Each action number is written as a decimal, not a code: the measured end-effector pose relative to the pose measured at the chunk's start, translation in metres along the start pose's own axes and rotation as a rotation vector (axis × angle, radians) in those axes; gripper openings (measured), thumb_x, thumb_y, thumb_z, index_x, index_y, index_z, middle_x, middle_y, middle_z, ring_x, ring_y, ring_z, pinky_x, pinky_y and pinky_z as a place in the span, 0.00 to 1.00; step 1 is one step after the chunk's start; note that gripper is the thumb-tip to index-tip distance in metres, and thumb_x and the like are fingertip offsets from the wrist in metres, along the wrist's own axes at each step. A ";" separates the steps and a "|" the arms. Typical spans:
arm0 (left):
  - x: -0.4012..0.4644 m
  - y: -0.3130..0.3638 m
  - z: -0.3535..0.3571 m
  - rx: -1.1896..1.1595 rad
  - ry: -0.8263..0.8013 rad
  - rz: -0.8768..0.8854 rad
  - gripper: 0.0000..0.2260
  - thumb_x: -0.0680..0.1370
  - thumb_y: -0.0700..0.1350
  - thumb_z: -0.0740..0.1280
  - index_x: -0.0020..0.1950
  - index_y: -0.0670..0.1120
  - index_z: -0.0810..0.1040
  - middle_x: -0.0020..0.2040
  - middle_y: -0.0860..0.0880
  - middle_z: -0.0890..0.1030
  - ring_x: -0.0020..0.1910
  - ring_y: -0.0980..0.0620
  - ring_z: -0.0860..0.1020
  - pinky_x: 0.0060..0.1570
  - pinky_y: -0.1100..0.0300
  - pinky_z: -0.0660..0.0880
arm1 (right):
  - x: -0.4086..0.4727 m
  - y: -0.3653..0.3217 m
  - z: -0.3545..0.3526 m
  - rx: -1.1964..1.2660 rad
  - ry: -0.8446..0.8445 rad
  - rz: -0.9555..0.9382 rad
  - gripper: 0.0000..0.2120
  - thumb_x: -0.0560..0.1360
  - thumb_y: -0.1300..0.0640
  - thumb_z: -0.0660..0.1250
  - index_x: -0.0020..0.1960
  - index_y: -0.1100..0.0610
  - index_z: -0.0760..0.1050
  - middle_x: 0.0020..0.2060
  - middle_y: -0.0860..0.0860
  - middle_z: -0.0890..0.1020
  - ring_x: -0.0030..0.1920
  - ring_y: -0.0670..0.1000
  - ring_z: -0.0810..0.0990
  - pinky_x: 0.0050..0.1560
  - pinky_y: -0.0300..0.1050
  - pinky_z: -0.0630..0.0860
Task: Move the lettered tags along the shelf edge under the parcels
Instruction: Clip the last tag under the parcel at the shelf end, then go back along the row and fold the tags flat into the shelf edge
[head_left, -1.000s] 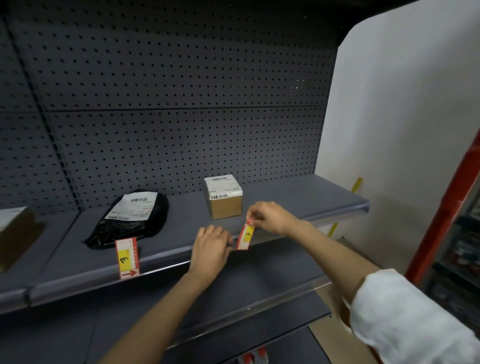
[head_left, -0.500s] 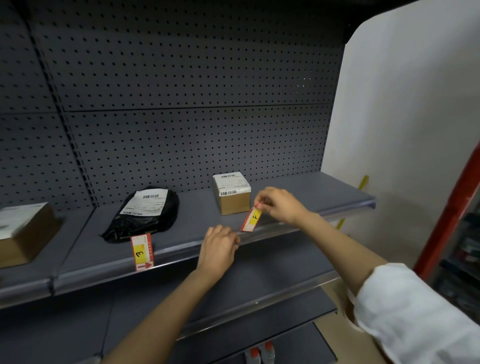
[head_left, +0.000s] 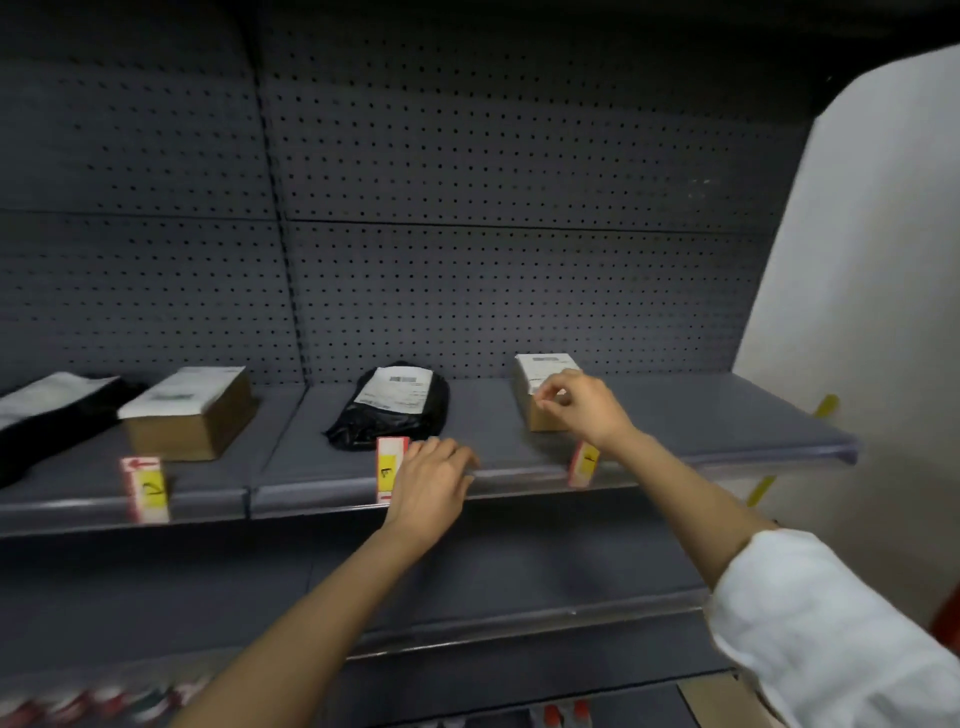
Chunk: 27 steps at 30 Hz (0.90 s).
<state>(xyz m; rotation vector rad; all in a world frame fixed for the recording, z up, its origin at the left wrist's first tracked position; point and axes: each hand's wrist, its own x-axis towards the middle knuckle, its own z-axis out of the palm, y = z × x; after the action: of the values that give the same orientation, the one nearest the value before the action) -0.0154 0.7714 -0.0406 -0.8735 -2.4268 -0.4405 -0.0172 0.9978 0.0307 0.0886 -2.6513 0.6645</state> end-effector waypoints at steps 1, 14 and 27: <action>-0.010 -0.013 -0.013 0.030 0.020 -0.019 0.06 0.71 0.41 0.70 0.48 0.46 0.77 0.44 0.46 0.80 0.46 0.44 0.75 0.49 0.53 0.68 | 0.005 -0.019 0.011 0.011 -0.029 -0.032 0.03 0.73 0.58 0.68 0.43 0.51 0.79 0.46 0.50 0.82 0.45 0.49 0.79 0.48 0.44 0.75; -0.239 -0.244 -0.242 0.431 0.018 -0.386 0.08 0.72 0.45 0.69 0.48 0.44 0.76 0.43 0.43 0.80 0.46 0.40 0.76 0.45 0.50 0.71 | -0.014 -0.374 0.212 0.295 -0.335 -0.451 0.03 0.72 0.53 0.69 0.45 0.50 0.80 0.44 0.49 0.83 0.44 0.50 0.80 0.49 0.52 0.78; -0.376 -0.419 -0.361 0.464 0.105 -0.594 0.08 0.70 0.44 0.72 0.48 0.47 0.78 0.42 0.47 0.81 0.43 0.44 0.77 0.43 0.51 0.72 | -0.041 -0.593 0.337 0.319 -0.342 -0.557 0.05 0.74 0.49 0.67 0.49 0.46 0.77 0.47 0.45 0.81 0.46 0.45 0.79 0.46 0.48 0.79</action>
<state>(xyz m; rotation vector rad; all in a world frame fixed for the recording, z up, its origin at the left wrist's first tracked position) 0.0847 0.1111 -0.0136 0.0722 -2.5022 -0.1055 -0.0114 0.3146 0.0035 1.0693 -2.6031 0.9223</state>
